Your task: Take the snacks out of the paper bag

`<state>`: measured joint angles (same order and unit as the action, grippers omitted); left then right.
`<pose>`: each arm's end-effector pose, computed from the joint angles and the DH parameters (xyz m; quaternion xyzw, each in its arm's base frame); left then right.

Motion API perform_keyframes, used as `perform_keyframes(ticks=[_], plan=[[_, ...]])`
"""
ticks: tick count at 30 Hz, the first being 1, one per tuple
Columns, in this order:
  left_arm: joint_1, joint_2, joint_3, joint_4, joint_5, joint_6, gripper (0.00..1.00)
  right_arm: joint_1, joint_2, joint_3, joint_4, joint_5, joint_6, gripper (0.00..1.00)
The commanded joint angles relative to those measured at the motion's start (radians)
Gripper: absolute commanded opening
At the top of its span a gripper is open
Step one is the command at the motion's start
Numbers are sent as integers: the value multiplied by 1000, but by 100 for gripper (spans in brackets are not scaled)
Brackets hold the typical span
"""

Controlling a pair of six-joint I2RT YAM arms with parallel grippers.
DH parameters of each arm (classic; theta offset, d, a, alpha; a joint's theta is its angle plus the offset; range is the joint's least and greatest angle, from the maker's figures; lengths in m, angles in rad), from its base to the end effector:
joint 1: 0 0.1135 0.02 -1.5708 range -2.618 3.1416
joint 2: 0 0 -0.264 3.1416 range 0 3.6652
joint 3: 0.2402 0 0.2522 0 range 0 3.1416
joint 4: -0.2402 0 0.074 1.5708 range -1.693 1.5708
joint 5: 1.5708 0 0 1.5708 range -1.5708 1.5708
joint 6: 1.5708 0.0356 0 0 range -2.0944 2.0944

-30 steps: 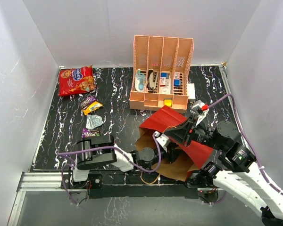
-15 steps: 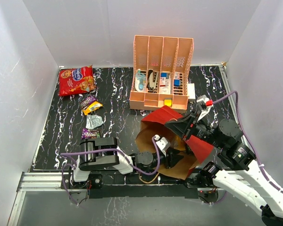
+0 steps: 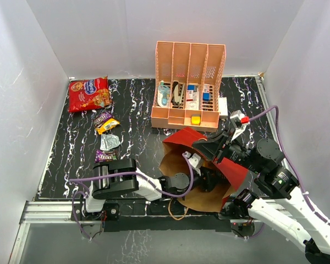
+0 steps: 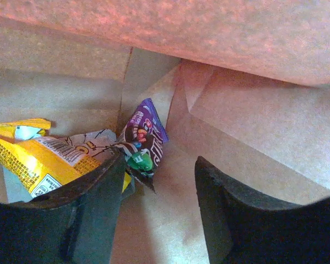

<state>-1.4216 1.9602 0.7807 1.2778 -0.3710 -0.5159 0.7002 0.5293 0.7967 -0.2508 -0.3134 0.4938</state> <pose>0.0686 -0.3697 0.1647 0.1659 0.6533 -0.5301 0.5145 0.0850 0.0860 0.3712 -0.1820 0.6775 0.4864 0.5209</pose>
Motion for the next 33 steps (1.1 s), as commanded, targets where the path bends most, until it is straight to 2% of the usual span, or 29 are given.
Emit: perform_keyframes(ticks=[1, 3, 7, 10, 14, 19, 25, 27, 33], plan=[[8, 13, 68, -133, -75, -69, 55, 1, -21, 52, 54, 2, -19, 8], [13, 21, 74, -153, -98, -98, 60, 0, -23, 48, 62, 2, -14, 8], [18, 30, 92, -202, -95, -129, 64, 0, -10, 47, 58, -4, -26, 8], [28, 31, 97, -244, -95, -210, 66, 1, 4, 55, 58, -17, -28, 8], [30, 49, 124, -235, -48, -176, 50, 1, -2, 46, 65, -13, -28, 8], [30, 43, 139, -242, -27, -208, 47, 0, -10, 49, 66, -9, -26, 8], [32, 39, 160, -299, -20, -333, 47, 0, 1, 73, 56, -13, -34, 8], [32, 44, 158, -280, -11, -315, 43, 1, 4, 84, 55, -13, -34, 8], [45, 92, 185, -260, 35, -310, 43, 0, 32, 98, 61, -52, -7, 8]])
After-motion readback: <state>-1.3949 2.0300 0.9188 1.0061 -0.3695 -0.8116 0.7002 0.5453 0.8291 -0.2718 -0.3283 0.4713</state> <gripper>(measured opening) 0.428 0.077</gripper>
